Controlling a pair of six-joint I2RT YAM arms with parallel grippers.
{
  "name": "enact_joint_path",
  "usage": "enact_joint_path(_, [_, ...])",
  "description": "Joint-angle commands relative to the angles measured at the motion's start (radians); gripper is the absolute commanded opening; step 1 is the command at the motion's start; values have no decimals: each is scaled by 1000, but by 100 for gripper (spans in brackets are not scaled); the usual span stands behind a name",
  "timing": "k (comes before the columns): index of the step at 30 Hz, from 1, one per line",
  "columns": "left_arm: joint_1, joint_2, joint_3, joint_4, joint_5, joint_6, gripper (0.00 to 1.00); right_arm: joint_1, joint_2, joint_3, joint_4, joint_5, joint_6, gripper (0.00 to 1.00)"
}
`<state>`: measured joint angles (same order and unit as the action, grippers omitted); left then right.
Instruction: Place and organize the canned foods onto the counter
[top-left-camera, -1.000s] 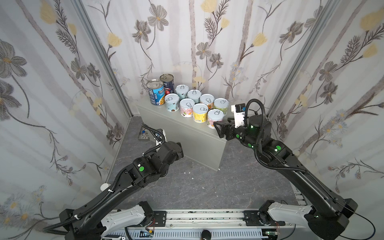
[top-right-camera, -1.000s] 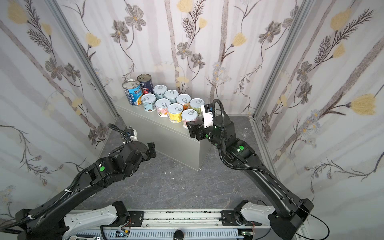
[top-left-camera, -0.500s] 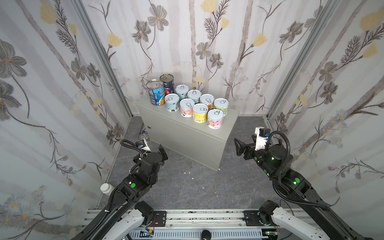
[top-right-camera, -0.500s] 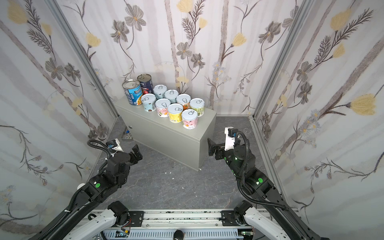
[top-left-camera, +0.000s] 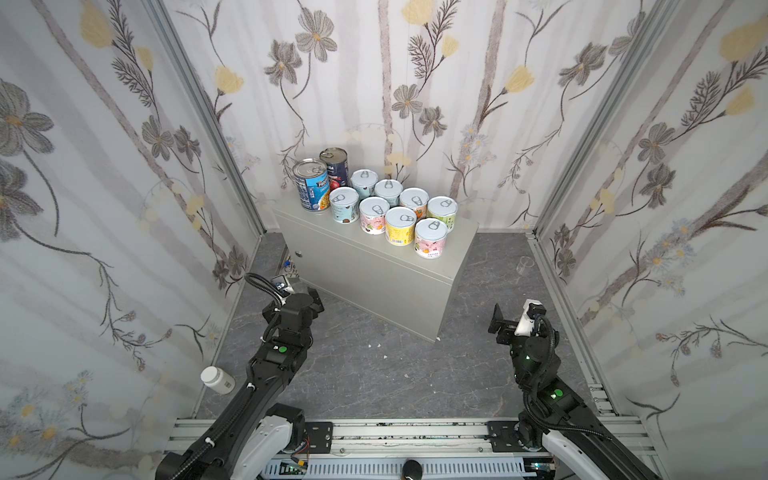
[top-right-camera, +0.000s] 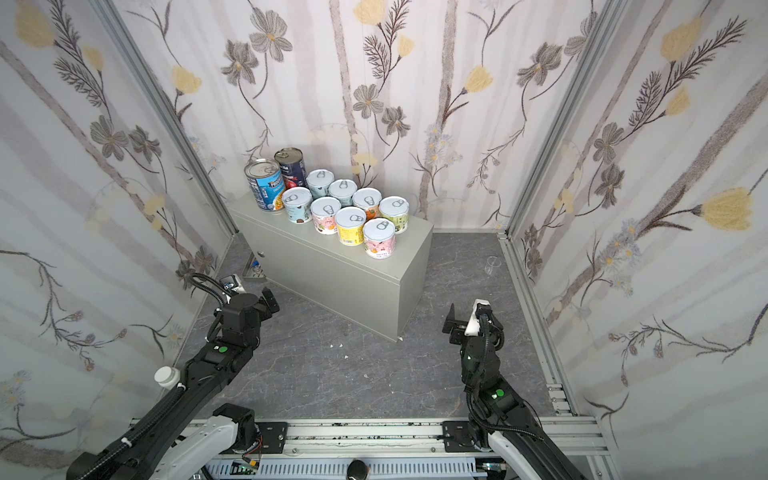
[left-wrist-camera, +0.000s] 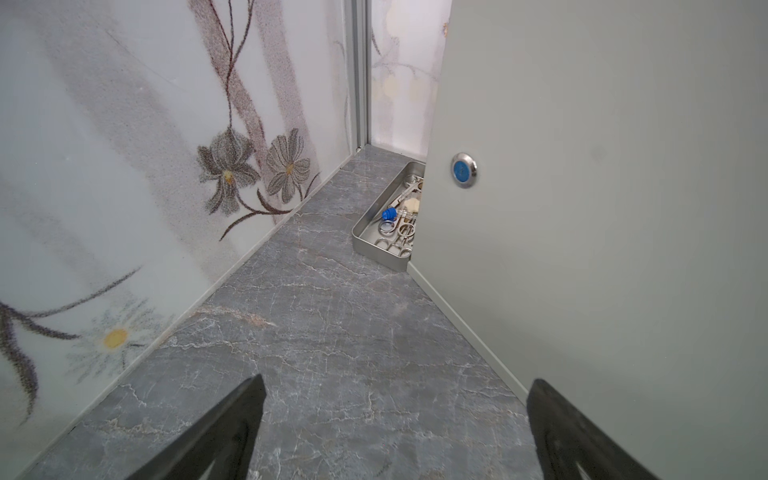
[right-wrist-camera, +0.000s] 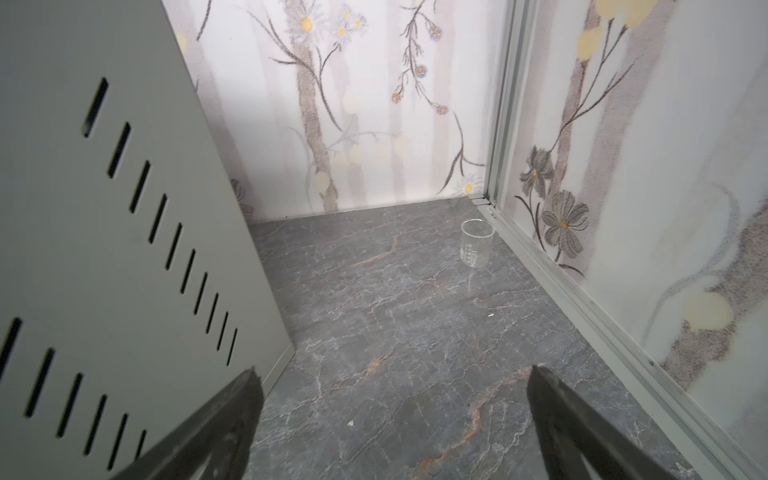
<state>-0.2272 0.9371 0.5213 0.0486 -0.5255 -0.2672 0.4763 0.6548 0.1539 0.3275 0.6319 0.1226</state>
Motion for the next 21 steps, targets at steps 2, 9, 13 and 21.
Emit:
enact_joint_path(2, [53,106,-24,233,82,83,100,-47,114,-47,378,59,-89,100])
enact_joint_path(9, [101,316,-74,569,143,135,100,-157,362,-34,566,51,-126,100])
enact_joint_path(13, [109,468,-51,672,140,180,100,-211,465,-31,681,36,-136,100])
enact_joint_path(21, [167,595,-77,880,196,170,100,-306,629,-2,832,10,-141,100])
